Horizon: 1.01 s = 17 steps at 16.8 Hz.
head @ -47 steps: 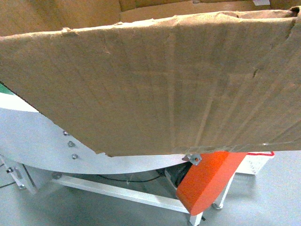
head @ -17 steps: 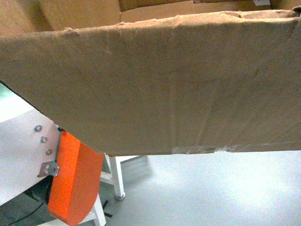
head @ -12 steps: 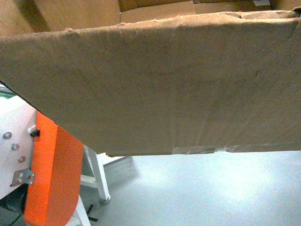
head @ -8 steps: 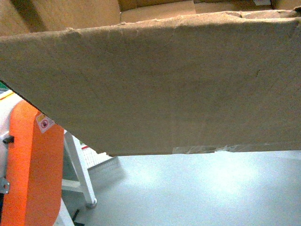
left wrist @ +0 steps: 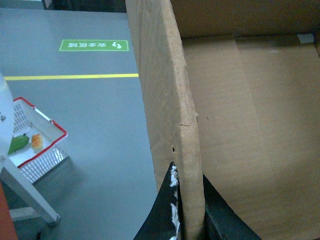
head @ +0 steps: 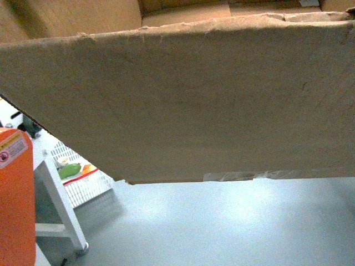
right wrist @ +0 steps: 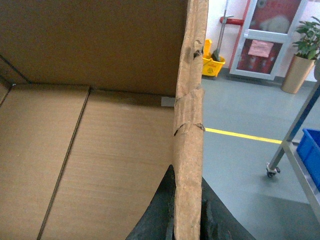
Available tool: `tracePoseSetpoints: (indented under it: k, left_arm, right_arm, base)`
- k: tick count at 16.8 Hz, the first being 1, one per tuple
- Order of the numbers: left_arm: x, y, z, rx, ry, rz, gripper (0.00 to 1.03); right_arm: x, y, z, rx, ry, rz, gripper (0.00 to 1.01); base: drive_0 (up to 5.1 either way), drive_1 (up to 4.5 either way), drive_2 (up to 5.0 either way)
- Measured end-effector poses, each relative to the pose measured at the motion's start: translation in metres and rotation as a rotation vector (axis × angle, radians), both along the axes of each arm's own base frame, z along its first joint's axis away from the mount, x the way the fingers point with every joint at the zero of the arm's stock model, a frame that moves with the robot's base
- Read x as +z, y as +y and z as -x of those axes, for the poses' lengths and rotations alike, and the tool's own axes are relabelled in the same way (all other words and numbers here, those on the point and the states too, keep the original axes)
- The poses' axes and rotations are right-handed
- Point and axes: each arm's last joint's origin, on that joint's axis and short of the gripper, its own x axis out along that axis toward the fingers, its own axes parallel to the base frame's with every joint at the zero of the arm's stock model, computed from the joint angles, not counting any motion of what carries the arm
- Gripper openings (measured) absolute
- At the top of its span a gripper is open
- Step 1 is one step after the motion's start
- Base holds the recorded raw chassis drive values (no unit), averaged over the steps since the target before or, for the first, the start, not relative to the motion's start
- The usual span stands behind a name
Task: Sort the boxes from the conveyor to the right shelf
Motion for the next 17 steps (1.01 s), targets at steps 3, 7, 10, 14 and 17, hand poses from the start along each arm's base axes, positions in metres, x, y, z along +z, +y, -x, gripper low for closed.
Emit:
tracePoseSetpoints:
  k: [3,7,10,14,17]
  left_arm:
    - [0.0000,0.0000,0.0000,0.000,0.000,0.000,0.02]
    - [0.0000,0.0000,0.0000,0.000,0.000,0.000,0.02]
    - [0.0000,0.0000,0.0000,0.000,0.000,0.000,0.02]
    - [0.0000,0.0001,-0.0001,0.000,0.000,0.000,0.02]
    - [-0.0001,0.0000,0.0000,0.000,0.001,0.000,0.02]
  right_arm:
    - [0.0000,-0.0001,0.0000,0.000,0.000,0.000,0.04]
    - [0.0000,0.0000,0.0000,0.000,0.000,0.000,0.04]
    - [0.0000,-0.0001,0.0000,0.000,0.000,0.000,0.04]
    - [-0.0001,0.0000,-0.0001,0.000,0.000,0.000,0.04]
    - [0.0000,-0.0001,0.0000,0.000,0.000,0.000,0.04]
  base:
    - [-1.5,-1.55,-1.5]
    - [-1.6,-1.56,-1.6]
    - [-1.6,-1.56,-1.6]
    - [-1.6,-1.56,-1.6]
    - [2.5,-5.42,-2.1]
